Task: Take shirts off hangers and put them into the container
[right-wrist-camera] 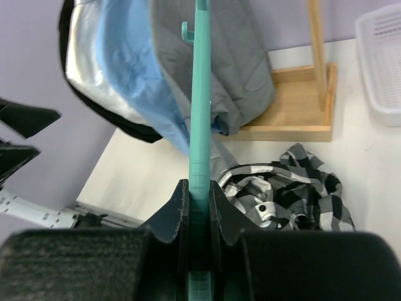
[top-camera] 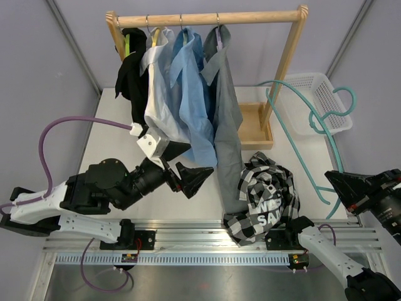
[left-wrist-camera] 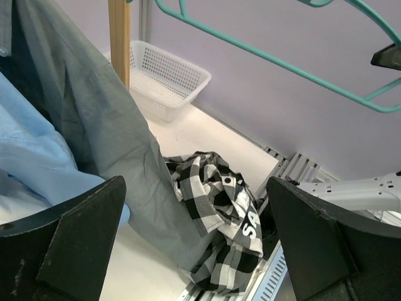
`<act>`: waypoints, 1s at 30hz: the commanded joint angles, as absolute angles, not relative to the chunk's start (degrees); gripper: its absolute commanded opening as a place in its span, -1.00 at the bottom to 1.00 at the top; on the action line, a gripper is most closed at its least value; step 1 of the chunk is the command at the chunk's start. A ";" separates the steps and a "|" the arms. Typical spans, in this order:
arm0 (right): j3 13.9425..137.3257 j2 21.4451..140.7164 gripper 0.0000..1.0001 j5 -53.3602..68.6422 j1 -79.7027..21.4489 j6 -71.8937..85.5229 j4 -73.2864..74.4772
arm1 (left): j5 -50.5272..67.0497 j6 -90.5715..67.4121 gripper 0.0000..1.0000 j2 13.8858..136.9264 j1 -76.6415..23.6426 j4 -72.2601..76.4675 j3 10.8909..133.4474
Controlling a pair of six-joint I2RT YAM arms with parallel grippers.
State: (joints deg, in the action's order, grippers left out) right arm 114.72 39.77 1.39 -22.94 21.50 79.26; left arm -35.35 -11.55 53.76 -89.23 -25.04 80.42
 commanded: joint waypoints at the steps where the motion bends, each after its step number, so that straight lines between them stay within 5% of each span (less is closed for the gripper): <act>1: 111.73 41.66 -1.00 -6.06 -23.11 22.24 81.39 | -37.62 -13.80 0.98 51.51 -89.56 -23.55 80.25; 12: 101.51 51.58 -1.00 -4.39 -23.20 19.43 64.09 | -39.64 -17.58 0.98 48.78 -89.56 -24.61 74.89; 30: 120.40 74.17 -1.00 -4.22 -23.12 10.99 59.76 | -42.89 -19.16 0.98 45.09 -89.65 -23.20 66.45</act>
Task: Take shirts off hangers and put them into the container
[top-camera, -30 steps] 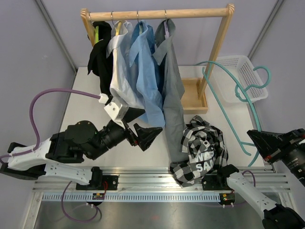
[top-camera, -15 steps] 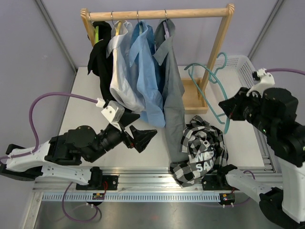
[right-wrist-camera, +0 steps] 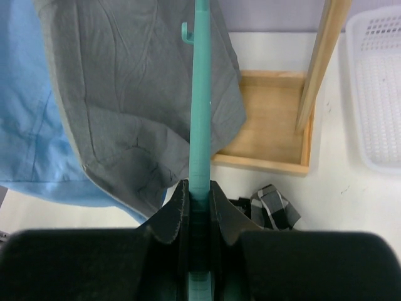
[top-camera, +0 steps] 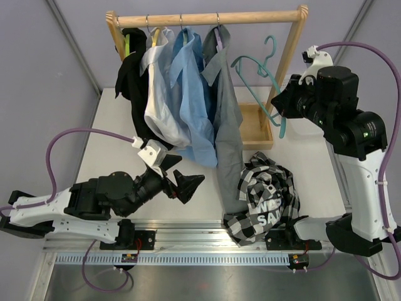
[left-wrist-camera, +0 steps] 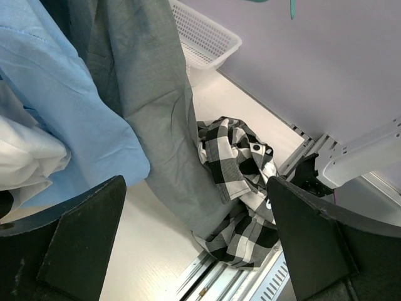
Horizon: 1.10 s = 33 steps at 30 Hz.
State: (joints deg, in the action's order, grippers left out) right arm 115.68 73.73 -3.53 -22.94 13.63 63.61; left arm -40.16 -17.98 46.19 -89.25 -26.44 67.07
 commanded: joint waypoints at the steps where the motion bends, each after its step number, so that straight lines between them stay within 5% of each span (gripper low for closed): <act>1: 122.41 75.66 -1.00 -4.22 -23.20 10.81 59.85 | -42.98 -19.07 0.98 45.09 -89.65 -23.20 66.53; 19: 142.12 95.35 -1.00 -16.42 -23.20 9.75 59.32 | -45.53 -20.74 0.98 43.33 -89.65 -25.93 65.13; 33: 132.63 86.40 -1.00 -28.83 -23.12 10.46 55.10 | -45.70 -21.27 0.98 42.27 -89.56 -25.23 63.81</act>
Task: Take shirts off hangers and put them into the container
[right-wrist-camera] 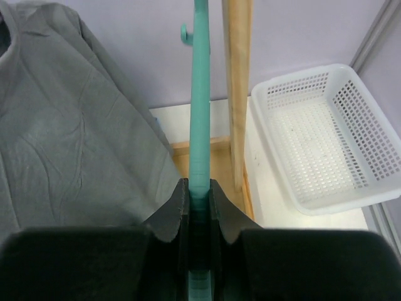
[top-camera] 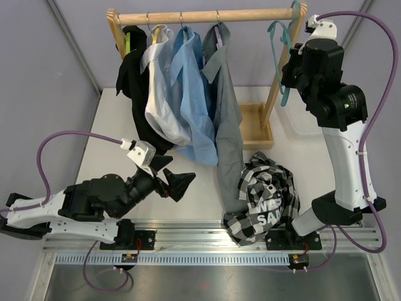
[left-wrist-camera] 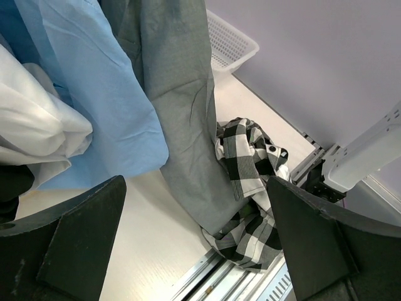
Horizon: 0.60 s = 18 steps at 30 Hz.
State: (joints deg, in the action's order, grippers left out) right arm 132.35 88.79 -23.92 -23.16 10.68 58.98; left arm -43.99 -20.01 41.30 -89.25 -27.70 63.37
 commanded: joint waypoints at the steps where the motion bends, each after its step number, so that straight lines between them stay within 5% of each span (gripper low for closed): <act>1: 132.37 86.40 -1.00 -28.65 -23.12 10.46 55.37 | -45.62 -21.27 0.98 42.45 -89.65 -25.22 63.98; 18: 127.71 85.87 -1.00 -20.40 -23.12 8.88 53.97 | -45.97 -22.50 0.98 41.49 -89.65 -25.58 62.67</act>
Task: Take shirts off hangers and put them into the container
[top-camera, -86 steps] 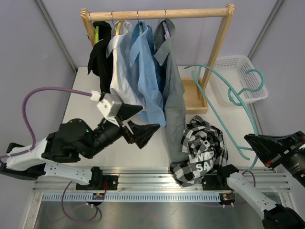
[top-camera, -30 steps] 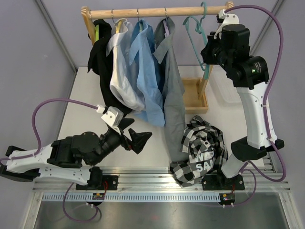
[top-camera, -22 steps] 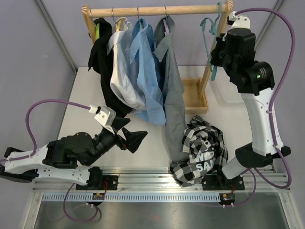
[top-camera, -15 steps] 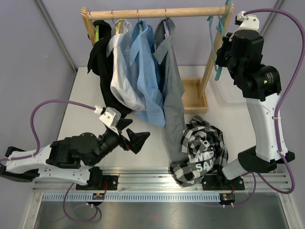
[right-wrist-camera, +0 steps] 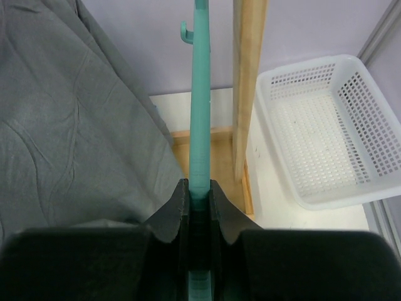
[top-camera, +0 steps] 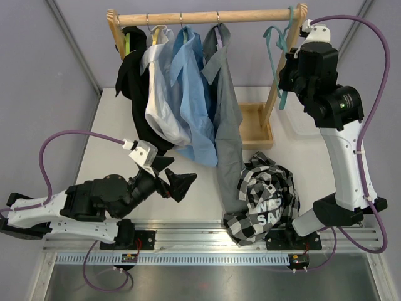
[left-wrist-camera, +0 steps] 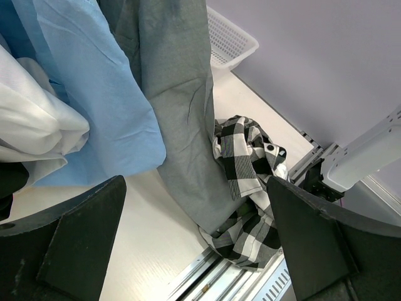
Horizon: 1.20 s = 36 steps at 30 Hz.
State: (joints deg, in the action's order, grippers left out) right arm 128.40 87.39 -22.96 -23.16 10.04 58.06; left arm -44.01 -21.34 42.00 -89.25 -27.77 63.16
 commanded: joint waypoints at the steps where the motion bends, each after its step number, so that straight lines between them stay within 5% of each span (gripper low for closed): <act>1: 127.79 85.96 -1.00 -19.43 -23.12 8.53 53.70 | -46.23 -22.41 0.98 41.48 -89.65 -25.49 62.67; 10: 130.78 89.74 -0.99 -19.95 -23.12 10.28 58.27 | -46.14 -22.50 0.98 39.47 -89.65 -23.64 60.21; 11: 130.78 89.48 -0.08 -20.39 -23.12 10.72 58.71 | -46.14 -22.59 0.98 39.03 -89.65 -23.64 59.94; 13: 130.26 87.81 0.96 -21.79 -23.12 11.34 59.24 | -46.14 -22.59 0.98 38.67 -89.65 -23.73 59.85; 23: 111.29 61.91 0.99 -25.66 -23.38 18.97 67.22 | -46.41 -22.94 0.98 39.11 -89.56 -24.52 59.76; 36: 69.36 41.66 0.99 -5.64 -23.38 31.64 75.86 | -44.74 -24.26 0.98 44.29 -89.56 -25.58 62.05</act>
